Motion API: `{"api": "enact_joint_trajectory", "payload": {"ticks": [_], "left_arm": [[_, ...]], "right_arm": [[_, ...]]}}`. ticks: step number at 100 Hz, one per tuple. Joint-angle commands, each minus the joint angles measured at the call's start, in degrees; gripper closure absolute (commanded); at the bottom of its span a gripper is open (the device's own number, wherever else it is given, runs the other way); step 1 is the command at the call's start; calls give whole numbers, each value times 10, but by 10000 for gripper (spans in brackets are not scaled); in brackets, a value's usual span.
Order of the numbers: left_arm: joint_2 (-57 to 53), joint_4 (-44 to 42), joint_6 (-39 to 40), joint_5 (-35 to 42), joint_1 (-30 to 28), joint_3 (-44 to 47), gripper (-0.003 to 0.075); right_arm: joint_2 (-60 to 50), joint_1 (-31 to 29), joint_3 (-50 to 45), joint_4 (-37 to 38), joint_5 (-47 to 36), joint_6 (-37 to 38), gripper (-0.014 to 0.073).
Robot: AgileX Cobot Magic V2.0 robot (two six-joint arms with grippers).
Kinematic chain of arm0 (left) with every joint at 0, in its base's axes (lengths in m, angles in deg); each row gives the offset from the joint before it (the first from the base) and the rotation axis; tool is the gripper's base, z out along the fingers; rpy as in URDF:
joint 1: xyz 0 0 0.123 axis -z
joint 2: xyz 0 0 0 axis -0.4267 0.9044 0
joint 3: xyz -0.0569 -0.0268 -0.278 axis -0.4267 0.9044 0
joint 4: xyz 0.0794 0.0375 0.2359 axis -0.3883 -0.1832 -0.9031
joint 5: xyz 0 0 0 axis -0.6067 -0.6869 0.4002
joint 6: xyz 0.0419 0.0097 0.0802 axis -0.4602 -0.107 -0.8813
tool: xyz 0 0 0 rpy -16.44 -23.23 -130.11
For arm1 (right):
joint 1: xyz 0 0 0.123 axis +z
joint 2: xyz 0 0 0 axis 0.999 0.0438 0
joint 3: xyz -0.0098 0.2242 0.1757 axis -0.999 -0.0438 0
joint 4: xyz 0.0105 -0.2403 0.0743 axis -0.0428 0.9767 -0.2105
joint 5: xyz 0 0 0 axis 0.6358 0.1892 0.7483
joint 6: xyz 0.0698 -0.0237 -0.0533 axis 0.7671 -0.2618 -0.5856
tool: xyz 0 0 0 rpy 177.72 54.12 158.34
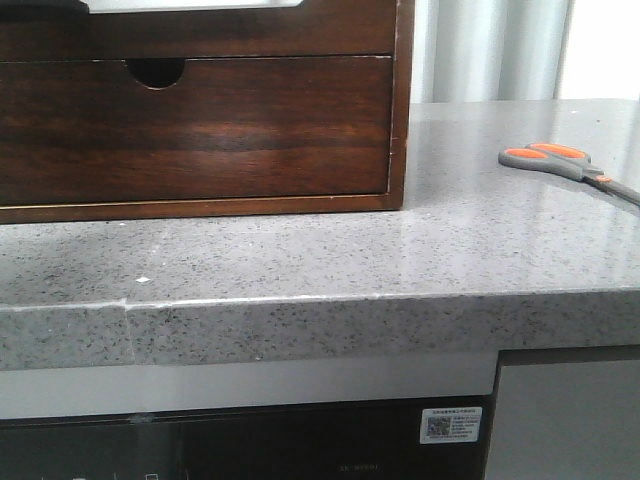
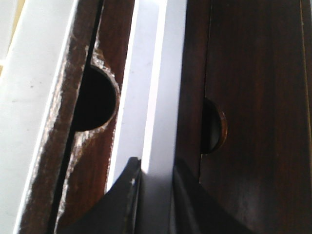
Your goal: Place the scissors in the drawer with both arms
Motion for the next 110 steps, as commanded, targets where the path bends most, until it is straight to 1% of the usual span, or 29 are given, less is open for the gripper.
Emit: {"api": "enact_joint_trajectory", "payload": {"ticks": [1,15,41,72,84,97,110], "left_arm": [[-20,45,44,21,3,-8,739],[-50,45,44,38,3,10,739],[-120,45,44,70,3,70,739],[-224,45,44,71,3,140,739],[-260,45,88,78,3,169,739],[-283,45,89,79,3,196,739],[-288,45,89,78,3,201,734]], "right_arm": [[9,0,20,2,-40,-2,640],[9,0,20,2,-40,-2,640],[9,0,20,2,-40,-2,640],[9,0,20,2,-37,-2,640],[9,0,20,2,-35,-2,640],[9,0,20,2,-31,-2,640],[9,0,20,2,-28,-2,640]]}}
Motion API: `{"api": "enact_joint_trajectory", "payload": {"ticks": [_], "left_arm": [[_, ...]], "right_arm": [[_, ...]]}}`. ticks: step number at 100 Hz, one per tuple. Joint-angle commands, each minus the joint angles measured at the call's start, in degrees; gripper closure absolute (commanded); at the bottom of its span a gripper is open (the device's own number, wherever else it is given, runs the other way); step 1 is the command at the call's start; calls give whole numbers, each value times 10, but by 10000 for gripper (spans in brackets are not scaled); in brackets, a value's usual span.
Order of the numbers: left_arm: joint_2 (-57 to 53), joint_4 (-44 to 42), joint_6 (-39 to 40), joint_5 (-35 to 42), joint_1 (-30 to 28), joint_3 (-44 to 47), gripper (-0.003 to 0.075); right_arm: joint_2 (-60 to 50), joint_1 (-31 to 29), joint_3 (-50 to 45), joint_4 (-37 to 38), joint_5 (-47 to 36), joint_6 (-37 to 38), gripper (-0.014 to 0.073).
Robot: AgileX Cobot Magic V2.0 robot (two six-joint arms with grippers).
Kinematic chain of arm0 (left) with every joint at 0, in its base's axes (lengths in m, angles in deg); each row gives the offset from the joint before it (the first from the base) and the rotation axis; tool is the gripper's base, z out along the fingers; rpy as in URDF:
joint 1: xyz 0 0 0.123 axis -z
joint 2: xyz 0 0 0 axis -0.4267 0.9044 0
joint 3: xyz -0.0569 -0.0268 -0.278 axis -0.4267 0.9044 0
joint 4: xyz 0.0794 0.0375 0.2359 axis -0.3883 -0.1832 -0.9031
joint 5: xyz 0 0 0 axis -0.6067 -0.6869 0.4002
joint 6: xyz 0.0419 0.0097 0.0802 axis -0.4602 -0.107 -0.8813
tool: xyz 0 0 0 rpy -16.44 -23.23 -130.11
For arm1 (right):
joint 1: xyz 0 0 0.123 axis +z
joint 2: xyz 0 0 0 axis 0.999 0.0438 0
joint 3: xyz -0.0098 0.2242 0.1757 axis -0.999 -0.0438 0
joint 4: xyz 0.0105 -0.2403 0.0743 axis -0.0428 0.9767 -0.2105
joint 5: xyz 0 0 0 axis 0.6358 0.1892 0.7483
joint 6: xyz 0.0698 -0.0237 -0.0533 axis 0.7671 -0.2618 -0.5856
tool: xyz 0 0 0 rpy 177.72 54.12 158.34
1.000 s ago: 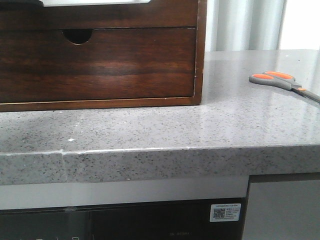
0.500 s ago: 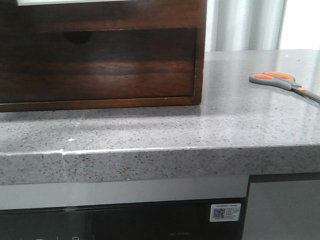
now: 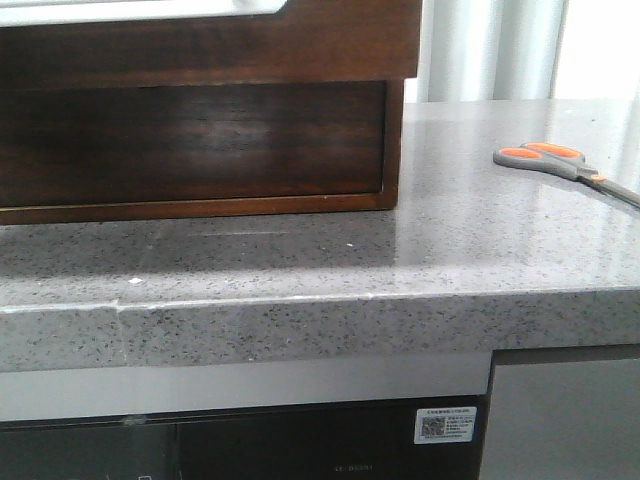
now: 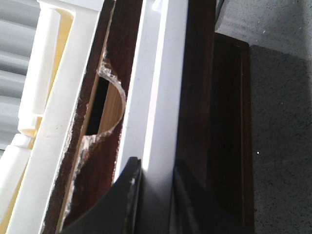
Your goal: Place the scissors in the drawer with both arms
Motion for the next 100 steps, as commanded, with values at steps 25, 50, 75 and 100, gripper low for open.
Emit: {"api": "enact_joint_trajectory", "payload": {"ticks": [25,50,75,100], "left_arm": [[-10,74,68,40,3,-2,441],[-10,78,68,103,3,10,404],[-12,173,108,198,3,14,404],[-36,240,113,204,3,14,404]], "right_arm": [[9,0,20,2,-38,-2,640],[9,0,20,-14,-18,-2,640],[29,3,43,-14,-11,-8,638],[150,31,138,-4,46,-40,424]]}}
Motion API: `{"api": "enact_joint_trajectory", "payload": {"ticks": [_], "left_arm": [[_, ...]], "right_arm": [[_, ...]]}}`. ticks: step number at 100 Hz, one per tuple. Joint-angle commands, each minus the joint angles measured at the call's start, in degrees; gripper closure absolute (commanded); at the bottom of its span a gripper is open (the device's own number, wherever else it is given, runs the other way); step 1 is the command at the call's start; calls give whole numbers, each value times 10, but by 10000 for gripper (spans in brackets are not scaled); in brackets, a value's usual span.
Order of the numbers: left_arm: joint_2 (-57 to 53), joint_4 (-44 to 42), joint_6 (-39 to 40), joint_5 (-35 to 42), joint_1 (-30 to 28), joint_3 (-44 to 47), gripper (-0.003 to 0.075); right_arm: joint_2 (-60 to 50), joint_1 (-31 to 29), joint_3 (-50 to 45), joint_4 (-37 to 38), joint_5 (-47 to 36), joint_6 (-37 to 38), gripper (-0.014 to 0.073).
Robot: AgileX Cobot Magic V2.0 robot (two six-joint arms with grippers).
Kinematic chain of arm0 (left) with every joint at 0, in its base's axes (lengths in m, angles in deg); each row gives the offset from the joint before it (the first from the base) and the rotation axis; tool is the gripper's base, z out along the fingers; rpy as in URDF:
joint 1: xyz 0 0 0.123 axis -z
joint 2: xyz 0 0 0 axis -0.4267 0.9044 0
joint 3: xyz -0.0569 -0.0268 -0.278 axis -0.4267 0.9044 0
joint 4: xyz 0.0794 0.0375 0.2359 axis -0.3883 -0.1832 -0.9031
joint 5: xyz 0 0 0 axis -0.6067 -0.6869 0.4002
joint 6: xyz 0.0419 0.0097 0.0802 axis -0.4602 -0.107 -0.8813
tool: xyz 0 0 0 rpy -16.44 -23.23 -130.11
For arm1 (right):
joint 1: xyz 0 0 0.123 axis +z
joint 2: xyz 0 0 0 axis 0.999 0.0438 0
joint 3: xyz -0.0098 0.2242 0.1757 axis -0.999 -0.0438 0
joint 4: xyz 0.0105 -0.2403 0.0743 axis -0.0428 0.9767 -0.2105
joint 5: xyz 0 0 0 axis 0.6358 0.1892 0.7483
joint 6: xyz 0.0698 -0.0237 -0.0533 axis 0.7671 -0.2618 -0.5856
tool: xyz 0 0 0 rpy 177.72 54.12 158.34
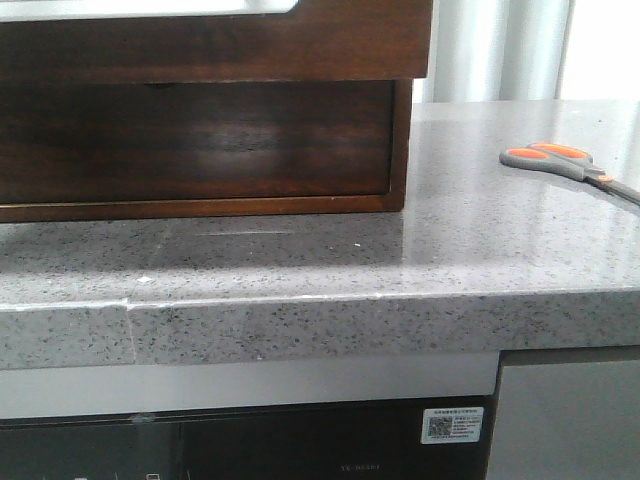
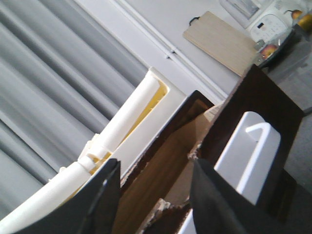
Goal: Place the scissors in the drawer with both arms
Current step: 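Lower the right gripper and grasp the scissors by the blades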
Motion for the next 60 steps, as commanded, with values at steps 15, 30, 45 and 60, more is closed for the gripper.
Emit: {"api": "enact_joint_trajectory", "payload": {"ticks": [15,30,45,60], "left_arm": [[-48,65,36,-1,3,-14,404],[-92,87,52,-56,3,-14,404],[-136,87,77,-88,3,-14,404],[-166,87,87,-133,3,-14,404]], "right_arm": [[155,15,122,16,-16,-10,276],[266,15,220,17,22,-17,272],[382,17,314,17,62,-45,267],[491,17,421,17,127,-66,268]]}}
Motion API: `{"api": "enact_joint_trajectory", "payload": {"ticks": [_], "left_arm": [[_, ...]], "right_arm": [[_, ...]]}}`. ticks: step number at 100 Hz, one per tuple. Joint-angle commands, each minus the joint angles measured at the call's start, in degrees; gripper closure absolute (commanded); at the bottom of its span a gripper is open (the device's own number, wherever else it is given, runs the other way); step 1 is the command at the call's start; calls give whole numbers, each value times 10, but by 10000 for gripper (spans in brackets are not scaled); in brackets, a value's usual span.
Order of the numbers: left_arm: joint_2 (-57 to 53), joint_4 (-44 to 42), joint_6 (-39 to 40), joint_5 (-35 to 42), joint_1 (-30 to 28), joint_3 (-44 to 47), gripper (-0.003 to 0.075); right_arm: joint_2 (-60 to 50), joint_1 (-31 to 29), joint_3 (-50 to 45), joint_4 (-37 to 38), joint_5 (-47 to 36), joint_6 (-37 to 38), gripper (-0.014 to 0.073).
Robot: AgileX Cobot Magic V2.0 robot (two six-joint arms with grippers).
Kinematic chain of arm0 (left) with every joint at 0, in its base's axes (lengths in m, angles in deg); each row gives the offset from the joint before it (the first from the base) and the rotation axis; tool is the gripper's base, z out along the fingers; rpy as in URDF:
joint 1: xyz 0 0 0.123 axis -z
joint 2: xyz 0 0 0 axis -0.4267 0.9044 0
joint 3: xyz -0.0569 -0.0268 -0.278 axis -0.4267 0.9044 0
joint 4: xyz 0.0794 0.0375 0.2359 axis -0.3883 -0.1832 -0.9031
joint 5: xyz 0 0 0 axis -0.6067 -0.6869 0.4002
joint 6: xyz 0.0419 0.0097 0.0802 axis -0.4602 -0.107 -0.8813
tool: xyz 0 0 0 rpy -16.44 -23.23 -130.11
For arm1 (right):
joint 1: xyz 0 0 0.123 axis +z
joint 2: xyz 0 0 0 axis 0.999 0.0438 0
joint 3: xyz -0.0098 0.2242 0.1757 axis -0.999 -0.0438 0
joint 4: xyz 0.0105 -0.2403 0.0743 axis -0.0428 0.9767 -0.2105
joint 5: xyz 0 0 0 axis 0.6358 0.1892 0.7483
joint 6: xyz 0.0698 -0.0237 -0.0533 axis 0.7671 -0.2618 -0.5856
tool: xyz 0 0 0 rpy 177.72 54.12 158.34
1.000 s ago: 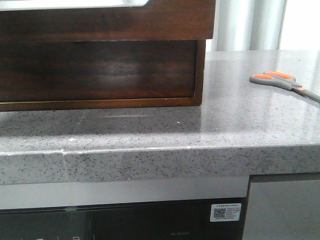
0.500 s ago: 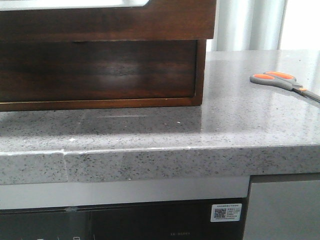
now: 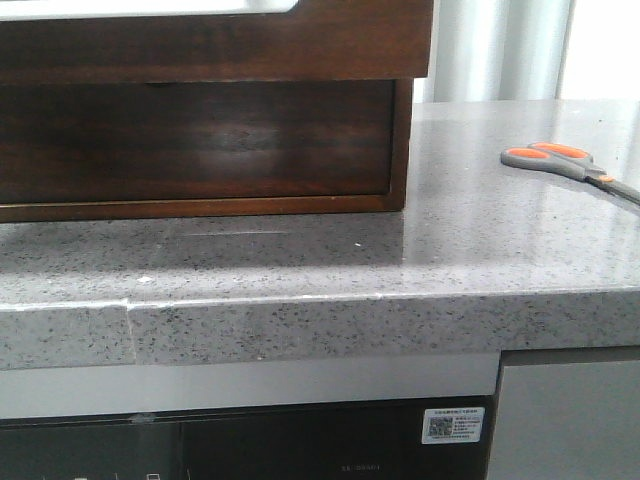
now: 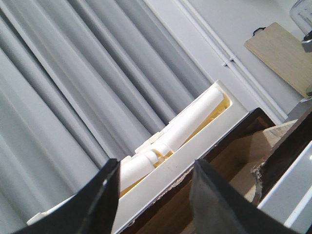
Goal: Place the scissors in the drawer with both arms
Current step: 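Lower the right gripper and grasp the scissors by the blades, then lift the scissors with the right gripper and carry them over the open drawer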
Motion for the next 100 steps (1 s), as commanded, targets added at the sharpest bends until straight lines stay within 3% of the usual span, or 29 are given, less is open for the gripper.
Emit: {"api": "enact_joint_trajectory", "payload": {"ticks": [1,20,44,60,100], "left_arm": [[-10,27,12,-3,3,-14,404],[-22,24,12,-7,3,-14,404],[-22,24,12,-16,3,-14,404],[-22,24,12,-19,3,-14,404],[-22,24,12,-19,3,-14,404]], "right_arm": [[44,2,76,7,15,-18,268],[166,2,198,5,143,-26,268],[256,2,298,-7,212,-29,268],[277,4,316,-57,212,-69,269],[302,9,316,-52,202,-69,269]]}}
